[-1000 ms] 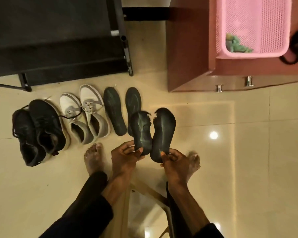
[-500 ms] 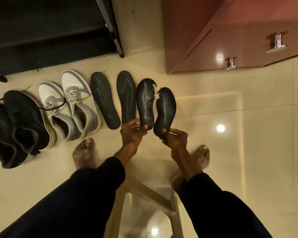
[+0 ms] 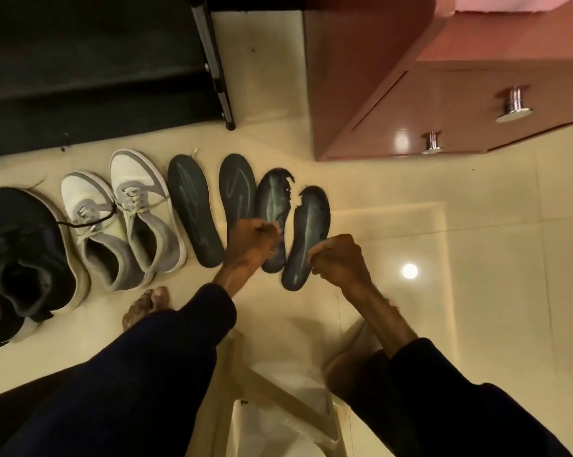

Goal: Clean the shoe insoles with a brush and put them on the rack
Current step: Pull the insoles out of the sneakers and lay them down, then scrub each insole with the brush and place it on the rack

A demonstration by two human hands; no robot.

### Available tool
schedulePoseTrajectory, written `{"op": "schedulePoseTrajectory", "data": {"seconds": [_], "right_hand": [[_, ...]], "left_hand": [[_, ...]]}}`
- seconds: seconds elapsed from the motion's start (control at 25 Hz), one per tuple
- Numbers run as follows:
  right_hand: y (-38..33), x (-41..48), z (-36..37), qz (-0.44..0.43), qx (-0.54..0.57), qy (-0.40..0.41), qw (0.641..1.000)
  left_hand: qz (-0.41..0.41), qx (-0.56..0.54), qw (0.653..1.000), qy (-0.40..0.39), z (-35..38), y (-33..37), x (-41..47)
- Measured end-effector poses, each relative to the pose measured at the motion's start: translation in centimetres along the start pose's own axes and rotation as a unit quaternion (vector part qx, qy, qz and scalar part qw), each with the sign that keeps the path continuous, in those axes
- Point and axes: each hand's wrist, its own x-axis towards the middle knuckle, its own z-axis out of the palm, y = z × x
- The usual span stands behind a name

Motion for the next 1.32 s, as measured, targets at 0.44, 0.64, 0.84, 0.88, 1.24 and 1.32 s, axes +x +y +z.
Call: {"op": "schedulePoseTrajectory", "data": {"seconds": [0.44,0.64,0.84,0.88,1.24,1.32], "right_hand": [[-11.0,-7.6,-8.2,-0.189,-0.032,0.080,0.978],[-13.0,-13.3,-12.5,-0.249,-0.012,0.130,0.960],[-16.6,-16.3,-20.3,-0.344,-0.028,0.340,0.875],[-17.8,-15.9,-22.0,-0.361,-0.018,0.376,0.853],[-25.7,-4.0,-29.0,-0.214,-0.237,0.303,0.898],[-25.7,-3.2,-28.8,-0.205,-0.232,0.317,0.897]], "left_hand": [[0.043,0.273,0.933,-0.231,-9.5,20.6,-7.5],[0.249,0.253,0.926,-0.126,-12.7,21.9,-13.7],[0.299,0.066,0.950,-0.065,-10.6,18.5,-16.4],[0.297,0.027,0.953,-0.058,-9.8,17.9,-16.1],[0.275,0.013,0.961,-0.011,-9.9,15.9,-11.2],[0.256,0.018,0.966,-0.012,-10.1,15.5,-10.5]]}}
